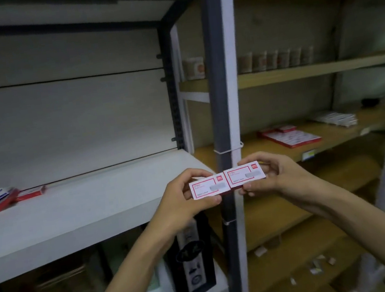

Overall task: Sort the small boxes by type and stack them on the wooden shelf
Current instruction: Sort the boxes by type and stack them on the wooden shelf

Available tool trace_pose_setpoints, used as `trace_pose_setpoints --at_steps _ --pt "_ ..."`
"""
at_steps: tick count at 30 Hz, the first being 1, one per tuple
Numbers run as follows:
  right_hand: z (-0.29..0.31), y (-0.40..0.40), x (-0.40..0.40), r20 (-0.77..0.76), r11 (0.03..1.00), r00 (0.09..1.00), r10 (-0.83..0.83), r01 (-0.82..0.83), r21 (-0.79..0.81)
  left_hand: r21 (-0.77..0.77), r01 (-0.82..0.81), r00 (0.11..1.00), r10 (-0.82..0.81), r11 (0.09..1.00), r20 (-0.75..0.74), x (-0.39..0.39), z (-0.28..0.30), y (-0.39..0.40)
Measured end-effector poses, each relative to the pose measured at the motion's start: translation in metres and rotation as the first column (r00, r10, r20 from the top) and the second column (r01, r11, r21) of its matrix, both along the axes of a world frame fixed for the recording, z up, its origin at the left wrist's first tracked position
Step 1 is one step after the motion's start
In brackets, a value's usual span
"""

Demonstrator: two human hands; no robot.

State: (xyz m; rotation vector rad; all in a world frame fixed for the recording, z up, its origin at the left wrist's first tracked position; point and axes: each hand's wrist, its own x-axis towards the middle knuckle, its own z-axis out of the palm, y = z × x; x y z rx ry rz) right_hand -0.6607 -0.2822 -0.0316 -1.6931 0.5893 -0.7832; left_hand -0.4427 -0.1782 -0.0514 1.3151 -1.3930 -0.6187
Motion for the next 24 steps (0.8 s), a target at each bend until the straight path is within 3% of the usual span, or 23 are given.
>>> trace_pose_setpoints --at_steps 15,24 --pt "-0.016 -0.156 -0.140 -0.067 0.993 0.995 -0.068 0.075 0.094 0.065 0.060 0.975 -0.073 0.996 0.208 -0.141 -0.026 -0.172" --pt "-0.014 -0.284 -0.154 -0.028 0.992 1.000 -0.003 0.007 0.123 0.035 -0.015 0.988 0.009 0.999 0.151 -0.171 -0.027 -0.295"
